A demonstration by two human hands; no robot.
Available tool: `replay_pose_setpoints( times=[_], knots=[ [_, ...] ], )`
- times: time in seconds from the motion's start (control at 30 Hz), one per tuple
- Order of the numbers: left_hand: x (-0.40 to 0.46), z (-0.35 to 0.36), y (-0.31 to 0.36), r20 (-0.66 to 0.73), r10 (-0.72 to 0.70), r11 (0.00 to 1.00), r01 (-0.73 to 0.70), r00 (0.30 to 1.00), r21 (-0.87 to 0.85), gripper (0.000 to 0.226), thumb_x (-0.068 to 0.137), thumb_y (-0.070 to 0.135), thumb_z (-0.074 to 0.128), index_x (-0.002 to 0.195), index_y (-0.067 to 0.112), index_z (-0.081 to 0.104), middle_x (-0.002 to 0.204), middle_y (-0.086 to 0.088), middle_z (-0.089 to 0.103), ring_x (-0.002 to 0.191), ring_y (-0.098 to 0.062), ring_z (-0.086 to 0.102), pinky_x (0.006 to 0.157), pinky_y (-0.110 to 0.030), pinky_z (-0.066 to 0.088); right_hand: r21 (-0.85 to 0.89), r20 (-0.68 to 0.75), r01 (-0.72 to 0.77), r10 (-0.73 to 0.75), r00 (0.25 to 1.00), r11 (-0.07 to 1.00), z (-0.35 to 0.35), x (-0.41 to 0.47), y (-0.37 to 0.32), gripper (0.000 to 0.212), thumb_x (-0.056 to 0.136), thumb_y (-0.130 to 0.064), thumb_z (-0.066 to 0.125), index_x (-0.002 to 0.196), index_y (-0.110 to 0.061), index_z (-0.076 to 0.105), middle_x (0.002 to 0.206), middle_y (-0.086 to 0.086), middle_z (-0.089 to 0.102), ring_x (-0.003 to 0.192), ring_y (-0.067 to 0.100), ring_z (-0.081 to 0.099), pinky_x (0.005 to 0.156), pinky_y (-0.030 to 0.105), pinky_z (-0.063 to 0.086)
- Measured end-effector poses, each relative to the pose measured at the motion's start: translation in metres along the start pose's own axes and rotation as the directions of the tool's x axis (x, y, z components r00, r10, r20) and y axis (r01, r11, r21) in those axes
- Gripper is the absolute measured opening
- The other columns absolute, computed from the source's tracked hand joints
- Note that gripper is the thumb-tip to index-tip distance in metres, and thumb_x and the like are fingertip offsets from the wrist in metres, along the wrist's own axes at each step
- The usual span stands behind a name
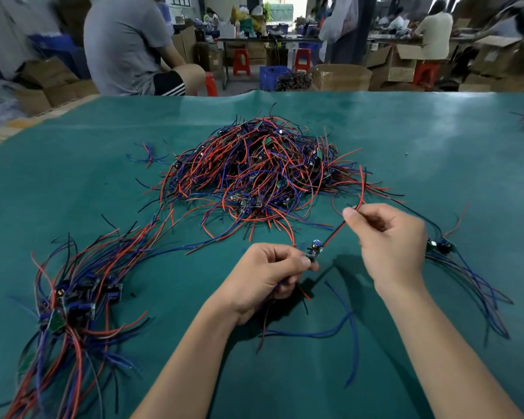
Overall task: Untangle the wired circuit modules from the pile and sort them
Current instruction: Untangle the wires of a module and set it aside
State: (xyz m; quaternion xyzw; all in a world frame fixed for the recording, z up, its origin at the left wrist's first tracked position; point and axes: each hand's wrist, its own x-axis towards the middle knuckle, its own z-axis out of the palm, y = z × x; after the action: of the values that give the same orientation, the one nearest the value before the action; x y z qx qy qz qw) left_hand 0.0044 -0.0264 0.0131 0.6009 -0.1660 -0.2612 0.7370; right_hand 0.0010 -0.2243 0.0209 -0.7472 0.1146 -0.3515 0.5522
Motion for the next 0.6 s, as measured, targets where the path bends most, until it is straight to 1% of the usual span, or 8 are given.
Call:
replay_pose_setpoints(
  times=[0.07,0.13,0.23,0.33,0.4,0.47,0.53,0.6],
  knots=[
    [-0.001,0.000,-0.001,0.012,0.008,1.000,-0.008,1.000,0.025,0.021,0.096,0.003,0.059,0.086,-0.015,0.060,0.054,0.004,0.048,0.043,-0.007,0.030,0.043,-0.017,0.023,-0.050,-0.032,0.057,-0.059,0.998,0.997,-0.002,0.000,0.000,0.008,0.083,-0.029,0.080,0.077,-0.027,0.074,0.065,-0.017,0.069,0.059,-0.001,0.058,0.070,0.029,0.051],
    [-0.002,0.001,-0.001,0.027,0.013,0.999,-0.014,1.000,0.041,0.018,0.095,0.003,0.060,0.079,-0.002,0.067,0.054,0.003,0.047,0.043,-0.007,0.031,0.043,-0.016,0.025,-0.076,-0.098,0.080,-0.087,0.991,0.994,-0.008,0.005,0.003,0.006,0.083,-0.030,0.076,0.081,-0.025,0.072,0.071,-0.017,0.070,0.062,-0.003,0.061,0.073,0.029,0.053],
    [-0.002,0.001,-0.001,0.040,0.026,0.996,-0.029,0.999,0.081,0.018,0.096,0.003,0.060,0.083,-0.009,0.059,0.057,0.004,0.057,0.043,-0.006,0.033,0.043,-0.015,0.027,-0.099,-0.241,0.070,-0.093,0.966,0.993,-0.019,0.016,0.010,0.006,0.086,-0.031,0.073,0.085,-0.025,0.071,0.075,-0.012,0.068,0.065,-0.004,0.063,0.076,0.029,0.054],
    [-0.001,0.002,-0.002,0.003,0.030,0.995,-0.031,1.000,0.093,0.032,0.097,0.005,0.060,0.067,0.016,0.068,0.072,-0.016,0.053,0.046,-0.009,0.036,0.045,-0.017,0.027,-0.057,-0.416,0.004,-0.027,0.909,0.998,-0.022,0.018,0.013,0.010,0.088,-0.035,0.068,0.090,-0.026,0.069,0.082,-0.005,0.069,0.066,0.003,0.060,0.079,0.031,0.055],
    [0.000,0.001,-0.002,-0.062,0.028,0.999,-0.026,0.998,0.036,0.032,0.098,0.006,0.057,0.070,0.019,0.067,0.074,-0.016,0.056,0.049,-0.010,0.045,0.047,-0.017,0.035,-0.071,-0.491,-0.069,0.025,0.871,0.995,-0.021,0.018,0.012,0.011,0.088,-0.038,0.061,0.090,-0.028,0.064,0.086,-0.005,0.068,0.073,0.007,0.060,0.085,0.037,0.055],
    [0.001,0.001,-0.002,-0.106,0.032,0.998,-0.037,0.994,-0.049,0.019,0.100,0.005,0.054,0.083,0.010,0.061,0.070,-0.007,0.063,0.053,-0.010,0.054,0.051,-0.017,0.044,-0.101,-0.386,-0.145,0.096,0.917,0.984,-0.019,0.014,0.008,0.019,0.087,-0.042,0.058,0.082,-0.024,0.061,0.082,-0.005,0.071,0.080,0.019,0.066,0.088,0.045,0.054],
    [0.002,0.002,-0.002,-0.127,0.037,0.993,-0.051,0.991,-0.108,0.015,0.101,0.006,0.052,0.088,0.007,0.058,0.071,-0.006,0.064,0.056,-0.012,0.057,0.053,-0.018,0.047,-0.119,-0.091,-0.117,0.107,0.990,0.986,-0.008,0.003,0.003,0.033,0.084,-0.049,0.058,0.075,-0.019,0.067,0.070,-0.003,0.072,0.077,0.025,0.070,0.083,0.051,0.056],
    [0.002,0.002,-0.002,-0.139,0.043,0.990,-0.061,0.989,-0.129,0.016,0.101,0.006,0.051,0.087,0.007,0.058,0.070,-0.006,0.062,0.056,-0.012,0.056,0.054,-0.018,0.047,-0.122,0.236,-0.010,0.039,0.971,0.992,0.009,-0.017,-0.009,0.042,0.084,-0.058,0.059,0.076,-0.018,0.071,0.068,-0.004,0.072,0.071,0.015,0.069,0.075,0.039,0.056]
  ],
)
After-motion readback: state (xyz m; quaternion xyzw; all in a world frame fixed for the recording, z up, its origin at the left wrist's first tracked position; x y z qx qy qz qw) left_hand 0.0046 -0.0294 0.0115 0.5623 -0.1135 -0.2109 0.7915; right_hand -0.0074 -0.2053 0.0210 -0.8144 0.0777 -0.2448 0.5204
